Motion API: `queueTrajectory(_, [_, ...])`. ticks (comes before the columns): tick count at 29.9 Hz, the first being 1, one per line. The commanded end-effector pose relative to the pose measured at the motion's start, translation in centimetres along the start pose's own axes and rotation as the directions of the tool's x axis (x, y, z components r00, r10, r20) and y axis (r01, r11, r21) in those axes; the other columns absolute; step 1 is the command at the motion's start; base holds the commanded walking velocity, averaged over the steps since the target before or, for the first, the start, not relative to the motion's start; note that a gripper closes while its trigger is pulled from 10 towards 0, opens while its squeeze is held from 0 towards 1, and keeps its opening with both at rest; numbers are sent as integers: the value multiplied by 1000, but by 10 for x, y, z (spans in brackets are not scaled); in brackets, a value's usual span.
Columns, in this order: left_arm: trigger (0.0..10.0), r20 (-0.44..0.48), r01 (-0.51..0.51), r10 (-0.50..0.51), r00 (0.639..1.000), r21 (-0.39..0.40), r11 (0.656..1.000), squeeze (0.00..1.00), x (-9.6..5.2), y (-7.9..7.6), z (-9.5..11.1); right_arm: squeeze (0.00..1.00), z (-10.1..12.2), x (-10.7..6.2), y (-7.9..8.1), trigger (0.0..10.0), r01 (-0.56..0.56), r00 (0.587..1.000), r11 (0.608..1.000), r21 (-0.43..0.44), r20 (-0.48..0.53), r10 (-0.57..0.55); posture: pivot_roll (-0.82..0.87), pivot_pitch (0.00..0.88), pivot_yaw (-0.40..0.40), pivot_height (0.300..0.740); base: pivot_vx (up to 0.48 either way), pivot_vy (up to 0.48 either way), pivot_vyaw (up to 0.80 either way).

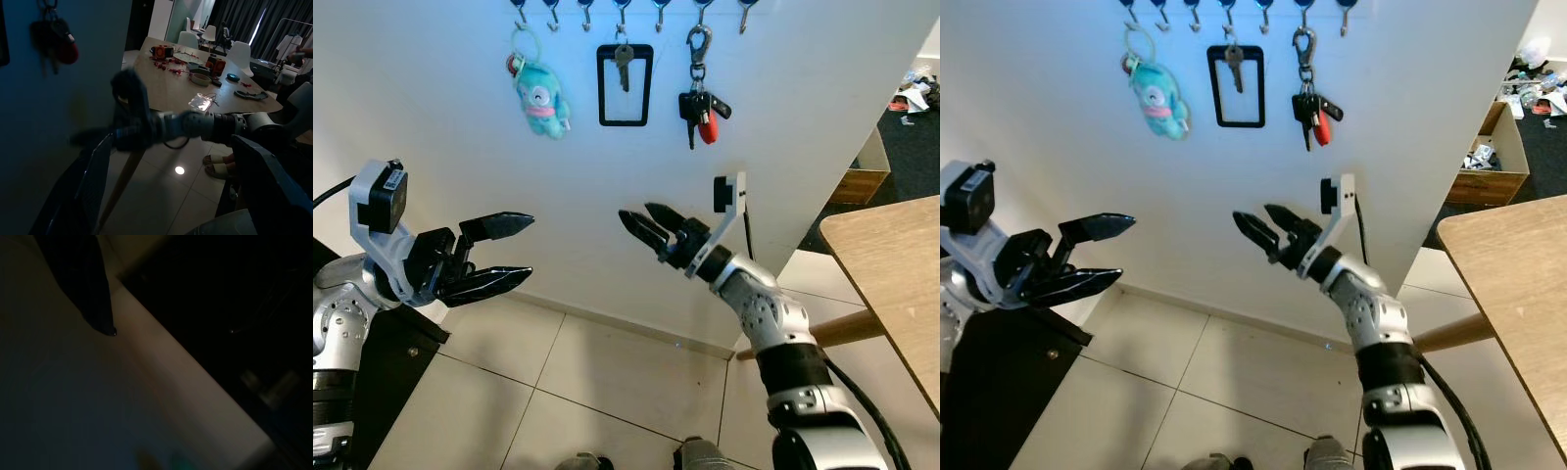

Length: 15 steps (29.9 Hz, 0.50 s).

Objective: Hang keys on a hook

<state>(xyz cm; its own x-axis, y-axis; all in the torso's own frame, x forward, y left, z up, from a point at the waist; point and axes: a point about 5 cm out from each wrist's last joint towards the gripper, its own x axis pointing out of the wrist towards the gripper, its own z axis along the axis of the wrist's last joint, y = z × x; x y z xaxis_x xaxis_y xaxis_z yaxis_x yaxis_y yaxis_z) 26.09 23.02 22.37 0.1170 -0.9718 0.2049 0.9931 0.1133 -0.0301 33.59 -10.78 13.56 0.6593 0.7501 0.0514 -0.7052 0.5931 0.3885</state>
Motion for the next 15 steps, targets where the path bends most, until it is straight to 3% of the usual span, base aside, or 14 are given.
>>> queueTrajectory(1, [10000,-4,11,-11,1000,2,1000,0,-1,-2,0,0,-25,-5,-5,10000,47,993,999,-6,-104,-47,-79,164,104,740,0,0,0])
queueTrajectory(3, [10000,-5,12,-12,1000,0,1000,0,-1,-2,-1,0,-48,-15,-13,10000,104,968,992,-64,-223,-116,-77,162,105,740,0,0,0])
queueTrajectory(4, [10000,-5,12,-12,1000,0,1000,0,-1,-2,-1,0,-48,-15,-13,10000,104,968,992,-64,-223,-116,-77,162,105,740,0,0,0])
queueTrajectory(5, [10000,-17,0,0,1000,-7,1000,0,-2,-2,-4,0,-63,-23,-22,10000,161,938,981,-104,-293,-185,-76,159,106,740,0,0,0])
queueTrajectory(8, [10000,-28,-13,13,1000,-17,1000,0,-4,-2,-7,0,-77,-34,-30,10000,222,902,966,-133,-348,-255,-76,159,106,740,0,0,0])
queueTrajectory(10, [10000,-64,-80,77,995,-42,996,0,-11,0,-22,0,-102,-60,-46,10000,373,810,911,-176,-417,-412,-72,156,105,740,0,0,0])
queueTrajectory(12, [10000,-64,-80,77,995,-42,996,0,-11,0,-22,0,-102,-60,-46,10000,373,810,911,-176,-417,-412,-72,156,105,740,0,0,0])
queueTrajectory(15, [10000,-95,-175,167,981,-79,981,0,-20,1,-43,0,-135,-101,-56,10000,502,657,825,-260,-506,-559,-69,145,99,740,0,0,0])
